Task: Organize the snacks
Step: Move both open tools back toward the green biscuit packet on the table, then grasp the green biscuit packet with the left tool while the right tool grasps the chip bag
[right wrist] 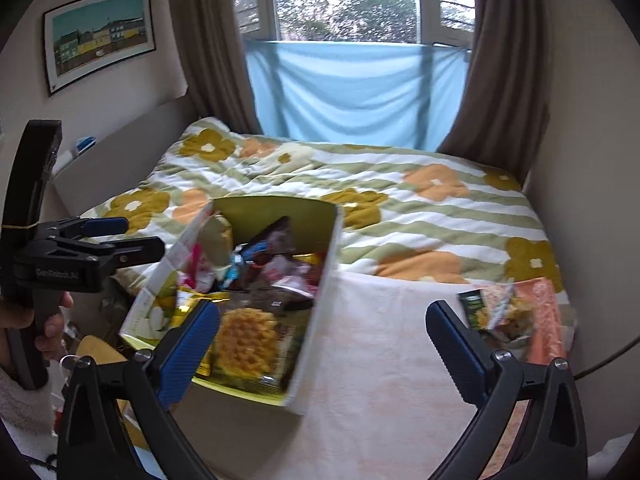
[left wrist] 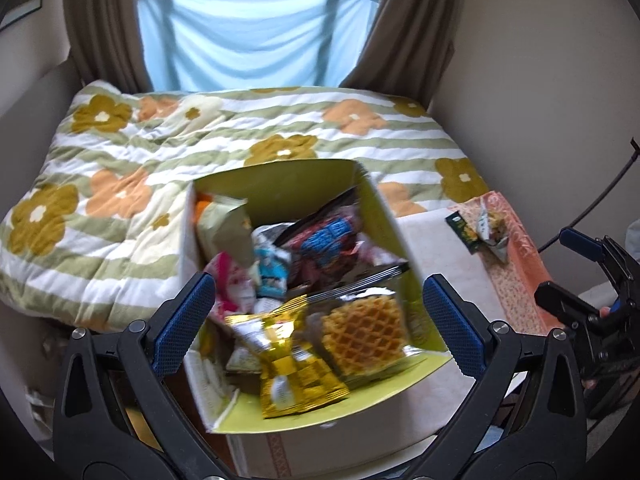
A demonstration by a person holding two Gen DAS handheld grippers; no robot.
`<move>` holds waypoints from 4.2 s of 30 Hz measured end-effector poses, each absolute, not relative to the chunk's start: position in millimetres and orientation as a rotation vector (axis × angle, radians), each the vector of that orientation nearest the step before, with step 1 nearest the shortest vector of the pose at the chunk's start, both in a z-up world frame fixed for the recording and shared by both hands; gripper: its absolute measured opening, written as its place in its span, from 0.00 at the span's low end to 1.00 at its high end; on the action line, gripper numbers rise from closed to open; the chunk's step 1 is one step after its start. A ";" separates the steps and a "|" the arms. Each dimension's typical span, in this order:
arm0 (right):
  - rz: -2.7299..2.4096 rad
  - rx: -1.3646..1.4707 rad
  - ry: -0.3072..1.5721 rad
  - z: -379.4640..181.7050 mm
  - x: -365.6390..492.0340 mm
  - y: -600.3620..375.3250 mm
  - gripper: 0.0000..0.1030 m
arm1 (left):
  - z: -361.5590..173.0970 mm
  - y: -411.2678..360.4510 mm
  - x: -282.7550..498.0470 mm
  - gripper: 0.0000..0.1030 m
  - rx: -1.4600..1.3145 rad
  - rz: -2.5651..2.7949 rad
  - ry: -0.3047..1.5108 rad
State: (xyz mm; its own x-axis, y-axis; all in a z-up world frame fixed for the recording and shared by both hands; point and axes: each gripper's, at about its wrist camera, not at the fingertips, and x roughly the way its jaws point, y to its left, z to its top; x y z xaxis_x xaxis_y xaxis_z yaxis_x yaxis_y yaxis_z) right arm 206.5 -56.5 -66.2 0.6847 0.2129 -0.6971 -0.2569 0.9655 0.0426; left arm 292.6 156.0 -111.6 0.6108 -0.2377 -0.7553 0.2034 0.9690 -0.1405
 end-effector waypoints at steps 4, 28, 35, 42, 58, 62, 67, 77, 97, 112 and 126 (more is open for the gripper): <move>0.215 -0.077 0.767 -63.0 207.1 -111.2 1.00 | -104.4 110.8 295.7 1.00 -0.006 -0.282 0.865; 0.456 -0.305 0.976 -181.7 316.5 -306.1 1.00 | -219.9 -148.7 415.3 1.00 -0.056 -0.205 1.090; 0.516 -0.370 1.027 -228.2 339.9 -305.7 1.00 | -289.4 -178.6 476.8 1.00 -0.024 -0.198 1.188; 0.534 -0.393 1.044 -247.6 349.7 -305.0 1.00 | -327.8 -203.4 509.4 1.00 0.026 -0.189 1.246; 0.539 -0.399 1.060 -254.0 356.0 -307.5 1.00 | -356.0 -223.7 512.6 1.00 0.103 -0.172 1.271; 0.543 -0.404 1.055 -253.7 356.7 -306.5 1.00 | -359.3 -215.9 508.2 1.00 0.097 -0.170 1.281; 0.544 -0.400 1.055 -254.2 354.8 -306.3 1.00 | -358.3 -220.1 510.0 1.00 0.115 -0.176 1.278; 0.663 -0.550 1.060 -259.9 356.6 -302.5 1.00 | -356.8 -199.7 481.3 1.00 0.170 -0.149 1.303; 0.790 -0.857 1.059 -280.2 367.6 -299.5 1.00 | -347.7 -207.7 479.7 0.39 0.211 -0.323 1.266; 0.707 -0.645 1.201 -302.1 393.0 -301.1 0.80 | -345.1 -180.2 477.5 0.39 0.022 -0.335 1.298; 0.620 -0.403 1.139 -238.5 378.8 -308.3 0.74 | -282.1 -156.8 452.9 0.39 -0.046 -0.300 1.200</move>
State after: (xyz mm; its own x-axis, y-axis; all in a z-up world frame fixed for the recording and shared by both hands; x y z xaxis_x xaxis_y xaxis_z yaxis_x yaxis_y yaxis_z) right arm 378.8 -308.3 -238.5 0.2805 0.2495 -0.9269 -0.6423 0.7663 0.0119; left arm 452.9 -156.8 -282.1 0.3281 -0.2532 -0.9101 0.2043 0.9596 -0.1933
